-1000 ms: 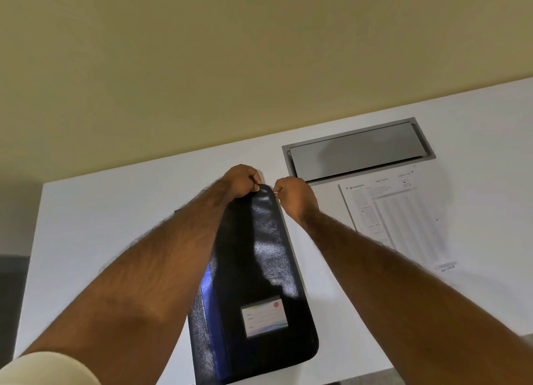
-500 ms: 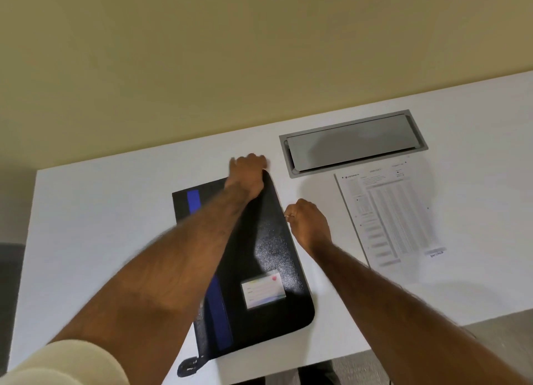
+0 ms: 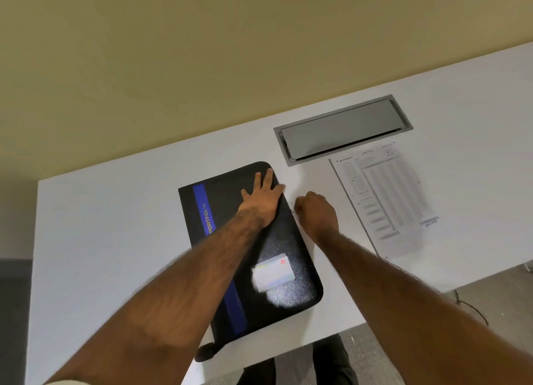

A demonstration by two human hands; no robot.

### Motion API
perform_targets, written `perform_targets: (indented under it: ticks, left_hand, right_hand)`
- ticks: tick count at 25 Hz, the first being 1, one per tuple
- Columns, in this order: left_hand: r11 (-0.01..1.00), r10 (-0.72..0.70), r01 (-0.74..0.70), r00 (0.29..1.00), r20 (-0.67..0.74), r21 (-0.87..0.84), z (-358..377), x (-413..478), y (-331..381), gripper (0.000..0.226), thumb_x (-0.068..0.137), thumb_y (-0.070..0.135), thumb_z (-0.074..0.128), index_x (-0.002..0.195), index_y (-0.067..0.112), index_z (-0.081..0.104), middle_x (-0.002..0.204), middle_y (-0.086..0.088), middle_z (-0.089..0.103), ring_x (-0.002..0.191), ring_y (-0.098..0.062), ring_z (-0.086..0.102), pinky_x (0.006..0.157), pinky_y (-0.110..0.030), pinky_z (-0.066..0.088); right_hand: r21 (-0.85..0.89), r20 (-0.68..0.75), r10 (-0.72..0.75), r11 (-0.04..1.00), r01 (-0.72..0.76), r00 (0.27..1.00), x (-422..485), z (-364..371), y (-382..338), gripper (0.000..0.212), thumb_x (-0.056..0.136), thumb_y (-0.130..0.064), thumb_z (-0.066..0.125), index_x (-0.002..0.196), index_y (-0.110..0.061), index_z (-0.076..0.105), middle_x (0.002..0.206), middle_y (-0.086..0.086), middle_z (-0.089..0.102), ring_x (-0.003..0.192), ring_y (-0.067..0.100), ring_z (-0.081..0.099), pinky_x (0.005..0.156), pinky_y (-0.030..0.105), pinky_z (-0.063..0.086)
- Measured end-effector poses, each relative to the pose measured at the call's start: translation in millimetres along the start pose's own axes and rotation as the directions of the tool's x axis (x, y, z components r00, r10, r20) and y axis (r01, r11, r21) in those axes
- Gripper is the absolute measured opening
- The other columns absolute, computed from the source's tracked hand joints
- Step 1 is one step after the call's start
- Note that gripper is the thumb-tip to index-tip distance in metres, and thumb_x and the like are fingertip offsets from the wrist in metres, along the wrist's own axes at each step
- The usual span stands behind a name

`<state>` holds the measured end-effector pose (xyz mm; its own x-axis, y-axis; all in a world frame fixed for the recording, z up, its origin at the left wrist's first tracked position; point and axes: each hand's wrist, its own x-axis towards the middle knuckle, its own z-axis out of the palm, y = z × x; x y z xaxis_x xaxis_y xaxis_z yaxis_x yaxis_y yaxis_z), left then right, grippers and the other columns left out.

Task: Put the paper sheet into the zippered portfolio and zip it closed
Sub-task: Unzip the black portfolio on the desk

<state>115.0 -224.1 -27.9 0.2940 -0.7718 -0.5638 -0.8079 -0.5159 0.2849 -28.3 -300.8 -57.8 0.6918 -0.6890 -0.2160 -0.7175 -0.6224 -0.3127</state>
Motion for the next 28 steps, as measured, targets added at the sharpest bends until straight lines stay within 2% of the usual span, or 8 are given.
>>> perform_targets:
  ticks: [2, 6, 9, 13, 17, 19, 22, 28]
  left_hand:
    - [1.000, 0.002, -0.003, 0.999, -0.050, -0.007, 0, 0, -1, 0.082, 0.090, -0.011, 0.044, 0.158, 0.028, 0.020, 0.167, -0.006, -0.019, 0.152, -0.037, -0.017, 0.116, -0.071, 0.010]
    - [0.987, -0.141, 0.124, 0.975, -0.173, -0.101, 17, -17, -9, 0.089, 0.087, -0.009, 0.051, 0.158, 0.032, 0.016, 0.167, -0.003, -0.015, 0.153, -0.037, -0.011, 0.118, -0.068, 0.012]
    - [0.996, -0.002, 0.015, 0.988, -0.156, 0.084, 20, -24, -9, 0.082, 0.091, -0.003, 0.053, 0.157, 0.033, 0.022, 0.168, 0.002, -0.009, 0.154, -0.033, -0.004, 0.120, -0.063, 0.014]
    - [0.947, 0.145, -0.091, 0.977, -0.156, 0.309, -1, -2, 7, 0.057, 0.098, 0.014, 0.055, 0.151, 0.030, 0.040, 0.167, -0.003, 0.013, 0.147, -0.036, 0.024, 0.118, -0.052, 0.028]
    - [0.847, 0.200, -0.112, 0.973, -0.115, 0.520, -23, 15, 24, 0.029, 0.097, 0.017, 0.057, 0.125, 0.017, 0.063, 0.139, -0.010, 0.051, 0.130, -0.030, 0.043, 0.108, -0.044, 0.041]
    - [0.857, 0.211, -0.142, 0.974, -0.086, 0.495, -30, 20, 29, 0.024, 0.096, 0.013, 0.057, 0.118, 0.015, 0.064, 0.128, -0.009, 0.057, 0.123, -0.028, 0.049, 0.102, -0.042, 0.045]
    - [0.945, 0.129, -0.116, 0.991, -0.021, 0.305, -37, 22, 30, 0.019, 0.096, 0.012, 0.051, 0.110, 0.013, 0.065, 0.119, -0.008, 0.064, 0.111, -0.027, 0.059, 0.094, -0.035, 0.046]
    - [0.976, 0.118, -0.118, 0.993, 0.009, 0.182, -43, 24, 18, 0.017, 0.093, 0.003, 0.047, 0.087, 0.012, 0.060, 0.092, -0.007, 0.060, 0.090, -0.024, 0.056, 0.073, -0.028, 0.036]
  right_hand:
    - [0.030, 0.004, -0.008, 1.000, 0.008, 1.000, 2, 3, -2, 0.023, 0.094, -0.012, 0.052, 0.105, -0.017, 0.072, 0.099, 0.005, 0.065, 0.091, 0.027, 0.062, 0.074, 0.034, 0.052]
    - [0.190, 0.136, -0.062, 0.981, 0.035, 0.989, 15, 3, -8, 0.027, 0.093, -0.015, 0.063, 0.119, -0.015, 0.068, 0.116, 0.007, 0.066, 0.102, 0.026, 0.064, 0.091, 0.039, 0.055]
    - [0.209, 0.156, -0.136, 0.973, 0.102, 0.978, 23, 2, 2, 0.032, 0.088, -0.015, 0.071, 0.119, -0.011, 0.067, 0.116, 0.010, 0.065, 0.100, 0.027, 0.064, 0.089, 0.037, 0.056]
    - [0.135, 0.074, -0.197, 0.973, 0.186, 0.977, 14, 5, 11, 0.029, 0.086, -0.021, 0.074, 0.112, -0.010, 0.069, 0.112, 0.010, 0.065, 0.097, 0.026, 0.063, 0.087, 0.036, 0.055]
    - [0.127, 0.014, -0.192, 0.974, 0.189, 0.981, 9, 8, 14, 0.014, 0.090, -0.021, 0.069, 0.101, -0.013, 0.071, 0.102, 0.009, 0.067, 0.090, 0.026, 0.063, 0.082, 0.035, 0.056]
    - [0.112, 0.006, -0.195, 0.975, 0.193, 0.981, 12, 7, 13, 0.012, 0.092, -0.017, 0.062, 0.097, -0.013, 0.072, 0.097, 0.010, 0.066, 0.086, 0.028, 0.063, 0.075, 0.035, 0.054]
    - [0.084, 0.013, -0.157, 0.984, 0.156, 0.987, 18, 4, 6, 0.018, 0.094, -0.013, 0.056, 0.101, -0.011, 0.073, 0.098, 0.011, 0.068, 0.087, 0.029, 0.065, 0.077, 0.034, 0.052]
    - [-0.019, 0.030, -0.182, 0.983, 0.183, 0.983, 12, -1, 14, 0.020, 0.089, -0.008, 0.062, 0.101, -0.018, 0.074, 0.095, 0.006, 0.068, 0.087, 0.028, 0.065, 0.076, 0.033, 0.048]
